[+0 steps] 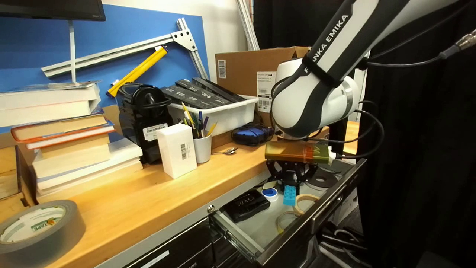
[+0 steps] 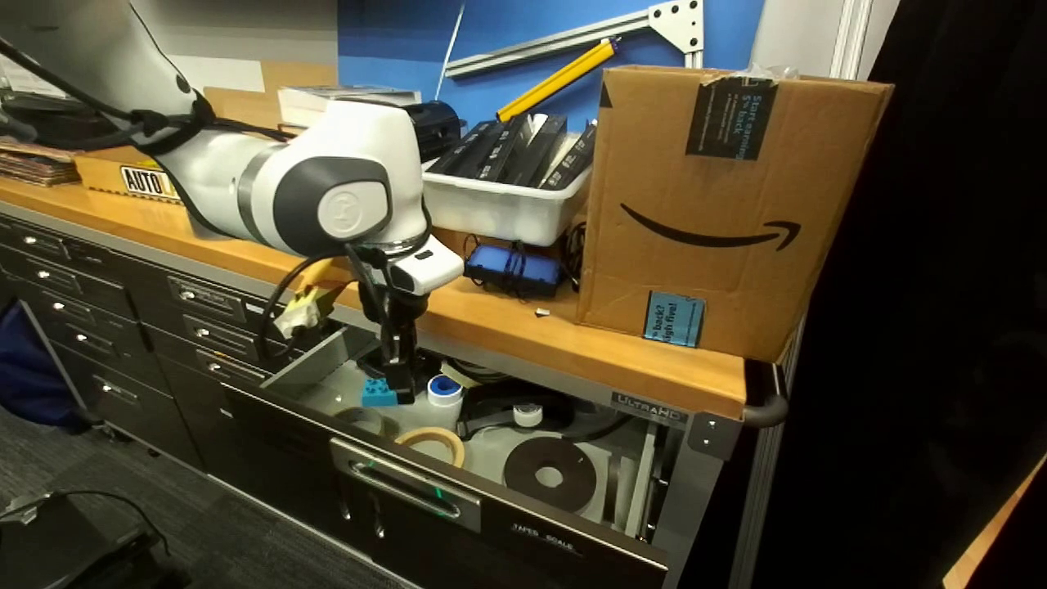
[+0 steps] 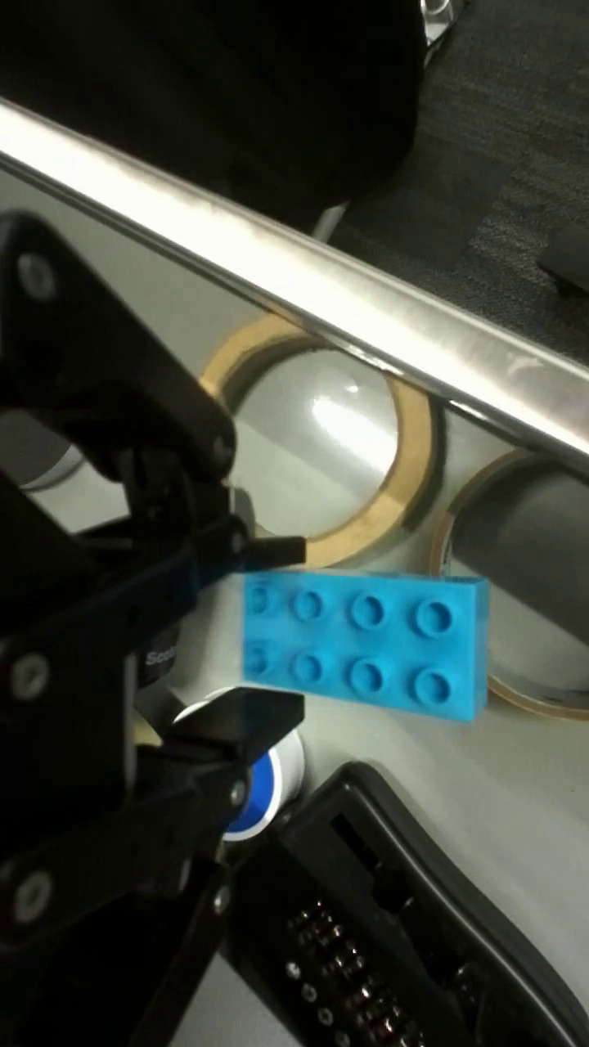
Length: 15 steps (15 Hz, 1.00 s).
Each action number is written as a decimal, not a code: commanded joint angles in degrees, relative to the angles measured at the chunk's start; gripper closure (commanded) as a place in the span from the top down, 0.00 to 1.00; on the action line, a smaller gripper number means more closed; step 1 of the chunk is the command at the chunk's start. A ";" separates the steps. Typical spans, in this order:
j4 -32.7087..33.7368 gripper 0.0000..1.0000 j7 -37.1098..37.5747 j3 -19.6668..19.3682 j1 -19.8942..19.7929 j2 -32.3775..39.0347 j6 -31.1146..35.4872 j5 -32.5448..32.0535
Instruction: Pick up the blue block, put it in the drawer, and close the drawer.
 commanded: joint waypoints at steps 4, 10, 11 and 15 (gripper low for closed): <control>-6.17 0.98 -1.08 -1.72 -0.78 -9.97 -12.39 -0.42; -8.26 1.00 -20.89 -4.82 -4.33 -12.22 -32.05 6.68; -7.64 1.00 -22.06 -5.00 -4.89 -10.62 -34.72 6.15; -8.01 1.00 -17.83 -4.72 -5.77 -3.54 -33.39 4.48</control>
